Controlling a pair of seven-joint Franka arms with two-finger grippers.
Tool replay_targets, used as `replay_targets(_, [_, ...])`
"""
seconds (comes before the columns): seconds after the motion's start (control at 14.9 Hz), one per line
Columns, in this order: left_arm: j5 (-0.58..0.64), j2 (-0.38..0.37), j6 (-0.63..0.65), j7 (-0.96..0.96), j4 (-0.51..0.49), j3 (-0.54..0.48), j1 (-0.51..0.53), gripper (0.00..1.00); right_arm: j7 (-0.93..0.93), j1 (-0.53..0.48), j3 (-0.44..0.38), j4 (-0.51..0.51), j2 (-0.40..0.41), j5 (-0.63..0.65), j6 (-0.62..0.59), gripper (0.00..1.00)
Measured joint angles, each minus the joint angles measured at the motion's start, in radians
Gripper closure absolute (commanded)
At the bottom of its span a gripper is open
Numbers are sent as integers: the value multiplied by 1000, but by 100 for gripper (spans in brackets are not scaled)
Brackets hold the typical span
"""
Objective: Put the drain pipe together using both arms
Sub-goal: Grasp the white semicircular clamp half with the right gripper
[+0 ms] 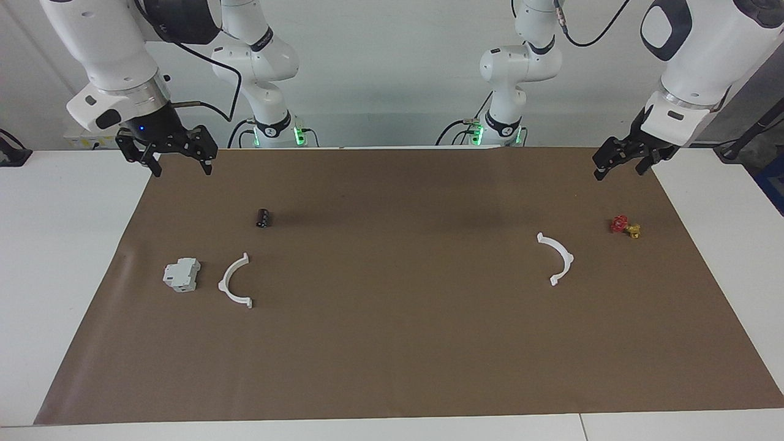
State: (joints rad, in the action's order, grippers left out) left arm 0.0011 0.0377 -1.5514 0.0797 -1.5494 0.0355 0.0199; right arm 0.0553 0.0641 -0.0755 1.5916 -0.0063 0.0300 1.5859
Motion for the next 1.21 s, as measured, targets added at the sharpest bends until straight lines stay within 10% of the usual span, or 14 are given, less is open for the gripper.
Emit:
replay_targets(0.81, [0, 0, 0, 0, 0, 0, 0, 0, 7, 2, 2, 54, 6, -7, 79, 0])
replay_targets(1.21, [0, 0, 0, 0, 0, 0, 0, 0, 138, 2, 2, 236, 168, -54, 505, 0])
